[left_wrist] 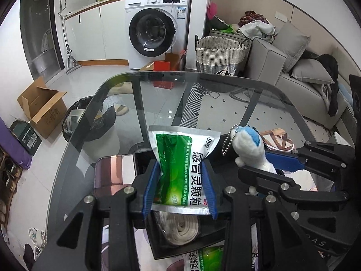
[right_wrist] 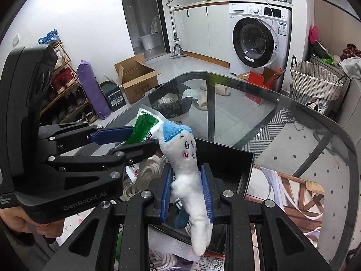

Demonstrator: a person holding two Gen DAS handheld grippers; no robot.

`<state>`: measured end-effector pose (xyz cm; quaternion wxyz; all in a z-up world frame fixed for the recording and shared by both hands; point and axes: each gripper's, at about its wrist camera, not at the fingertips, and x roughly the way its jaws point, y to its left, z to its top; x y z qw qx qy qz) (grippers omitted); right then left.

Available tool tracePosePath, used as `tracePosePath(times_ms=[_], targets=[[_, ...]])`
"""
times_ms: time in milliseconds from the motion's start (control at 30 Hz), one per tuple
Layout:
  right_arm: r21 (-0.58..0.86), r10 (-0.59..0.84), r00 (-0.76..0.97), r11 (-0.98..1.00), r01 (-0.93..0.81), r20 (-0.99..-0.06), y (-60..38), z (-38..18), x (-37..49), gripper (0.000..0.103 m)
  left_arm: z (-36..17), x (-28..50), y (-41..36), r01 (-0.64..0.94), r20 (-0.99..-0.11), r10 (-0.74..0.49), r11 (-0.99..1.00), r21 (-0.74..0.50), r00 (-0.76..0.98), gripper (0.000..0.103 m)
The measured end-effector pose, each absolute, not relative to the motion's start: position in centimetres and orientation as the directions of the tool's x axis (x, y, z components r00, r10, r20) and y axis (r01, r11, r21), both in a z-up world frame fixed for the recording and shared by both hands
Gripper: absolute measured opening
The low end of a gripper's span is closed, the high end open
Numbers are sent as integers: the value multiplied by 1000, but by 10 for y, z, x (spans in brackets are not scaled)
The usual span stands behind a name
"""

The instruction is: Organize soft objects

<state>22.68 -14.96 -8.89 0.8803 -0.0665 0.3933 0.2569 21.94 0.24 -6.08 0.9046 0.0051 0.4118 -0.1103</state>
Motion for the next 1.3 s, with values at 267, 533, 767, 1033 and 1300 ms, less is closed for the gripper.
tracePosePath(times_ms=[267,533,767,1033,1300], targets=[[93,398,537,857,-507,-744,-145,-89,227,26,-62,221,3,205,-755,-191,976,-77,627,40],[101,400,534,859,-502,-745,-145,-88,229,32,-59,220,5,199,-753,-191,977,-82,630,42],[101,407,539,856,-507,-738,-146,-83,224,33,-58,219,9,197,-751,-199,976,-94,629,43],[75,417,556,842,-534,-719,-155,-59,203,33,-40,197,17,209,-724,-220,972,-107,654,62],[84,413,548,846,-526,-728,-184,-46,173,53,-31,166,25,258,-718,-277,956,-139,639,72]])
